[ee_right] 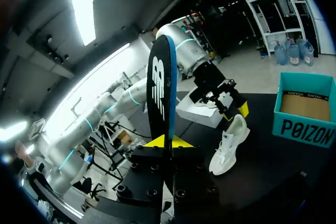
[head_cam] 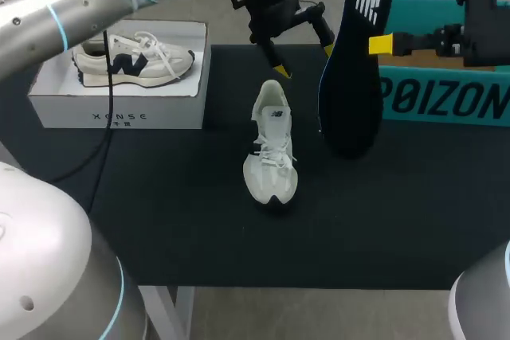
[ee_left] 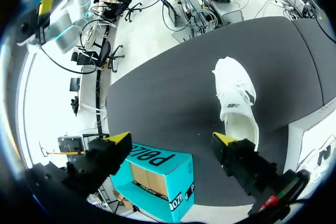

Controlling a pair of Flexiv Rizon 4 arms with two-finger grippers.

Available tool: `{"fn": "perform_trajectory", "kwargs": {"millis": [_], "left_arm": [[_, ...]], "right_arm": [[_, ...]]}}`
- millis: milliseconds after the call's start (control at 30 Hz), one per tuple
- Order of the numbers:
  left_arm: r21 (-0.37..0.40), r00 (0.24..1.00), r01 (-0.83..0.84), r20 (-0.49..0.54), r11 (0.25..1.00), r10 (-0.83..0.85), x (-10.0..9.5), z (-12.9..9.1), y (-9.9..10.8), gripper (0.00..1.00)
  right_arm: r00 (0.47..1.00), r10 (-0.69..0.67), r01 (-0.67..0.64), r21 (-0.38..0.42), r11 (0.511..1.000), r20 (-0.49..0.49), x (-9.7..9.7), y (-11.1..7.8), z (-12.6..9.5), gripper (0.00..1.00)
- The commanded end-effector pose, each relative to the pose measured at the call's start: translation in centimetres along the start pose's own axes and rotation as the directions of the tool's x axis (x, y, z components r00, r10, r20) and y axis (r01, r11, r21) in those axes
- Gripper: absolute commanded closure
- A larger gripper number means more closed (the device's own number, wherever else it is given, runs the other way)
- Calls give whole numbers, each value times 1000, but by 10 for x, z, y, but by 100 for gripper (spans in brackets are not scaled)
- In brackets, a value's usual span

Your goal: Take the shoe out of the shoebox, open the shoe tongue, remove and reinsert the insole, then place the shoe into the shoebox

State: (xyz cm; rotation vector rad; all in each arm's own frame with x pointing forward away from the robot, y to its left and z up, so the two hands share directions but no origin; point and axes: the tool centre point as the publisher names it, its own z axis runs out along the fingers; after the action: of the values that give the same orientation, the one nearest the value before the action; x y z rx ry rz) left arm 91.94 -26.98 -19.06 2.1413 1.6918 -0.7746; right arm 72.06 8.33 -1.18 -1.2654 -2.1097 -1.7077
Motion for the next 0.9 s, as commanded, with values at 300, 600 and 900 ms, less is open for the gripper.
{"fn": "perform_trajectory", "kwargs": {"millis": [300, 600, 900], "left_arm": [[-519, 851, -204, 325, 830, 412, -22, -18, -27, 0], [-518, 819, -176, 394, 837, 417, -16, -27, -13, 0], [-578, 644, -208, 527, 789, 555, -35, -49, -7, 0]], "right_arm": [[976, 215, -215, 13, 977, -28, -53, 62, 25, 100], [973, 229, -229, -14, 973, -33, -56, 66, 23, 100], [918, 396, -396, -10, 918, -22, -95, 50, 19, 100]]}}
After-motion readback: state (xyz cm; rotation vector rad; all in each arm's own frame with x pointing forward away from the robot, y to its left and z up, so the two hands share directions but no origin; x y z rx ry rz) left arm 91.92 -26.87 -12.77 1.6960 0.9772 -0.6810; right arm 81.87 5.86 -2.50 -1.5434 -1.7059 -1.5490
